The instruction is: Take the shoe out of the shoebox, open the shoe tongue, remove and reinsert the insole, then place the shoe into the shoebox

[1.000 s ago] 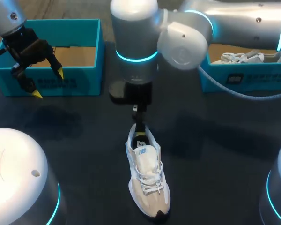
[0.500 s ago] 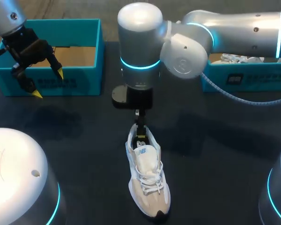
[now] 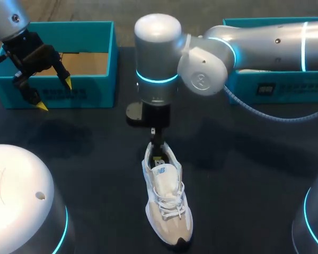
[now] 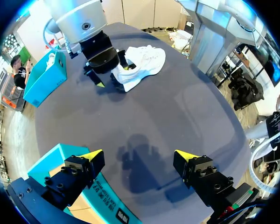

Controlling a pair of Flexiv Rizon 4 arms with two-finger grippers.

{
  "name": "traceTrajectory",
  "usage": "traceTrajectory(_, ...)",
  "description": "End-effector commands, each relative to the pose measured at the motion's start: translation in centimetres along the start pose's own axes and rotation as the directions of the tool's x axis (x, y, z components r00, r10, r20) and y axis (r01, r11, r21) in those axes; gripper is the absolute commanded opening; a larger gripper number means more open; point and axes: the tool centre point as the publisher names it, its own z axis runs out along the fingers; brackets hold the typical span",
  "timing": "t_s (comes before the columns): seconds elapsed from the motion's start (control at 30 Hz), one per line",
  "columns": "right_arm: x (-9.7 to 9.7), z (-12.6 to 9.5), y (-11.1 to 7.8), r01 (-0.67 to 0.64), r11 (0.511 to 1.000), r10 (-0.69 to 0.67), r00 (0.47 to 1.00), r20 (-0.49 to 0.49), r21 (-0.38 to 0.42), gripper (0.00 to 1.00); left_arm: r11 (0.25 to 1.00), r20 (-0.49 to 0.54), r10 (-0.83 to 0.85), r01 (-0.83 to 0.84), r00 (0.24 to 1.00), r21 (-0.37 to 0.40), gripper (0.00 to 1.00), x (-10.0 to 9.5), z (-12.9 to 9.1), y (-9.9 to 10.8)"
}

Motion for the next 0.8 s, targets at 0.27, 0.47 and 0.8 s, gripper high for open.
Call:
traceTrajectory(0.27,0.88,-0.28,-0.09,0.062,0.998,-0.063,0.997,0.033,0.017,1.00,1.000,-0.002,-0.001,0.001,1.000,-0.003,1.00,0.03,-0.04,-0.02)
traceTrajectory(0.47,0.51,-0.13,0.45,0.126,0.992,-0.127,0.990,0.053,0.027,1.00,1.000,-0.002,-0.001,0.001,1.000,-0.003,1.00,0.03,-0.04,-0.02)
traceTrajectory(0.8,0.06,0.41,0.25,0.132,0.991,-0.133,0.990,0.037,0.020,1.00,1.000,-0.002,-0.001,0.001,1.000,-0.003,1.00,0.03,-0.04,-0.02)
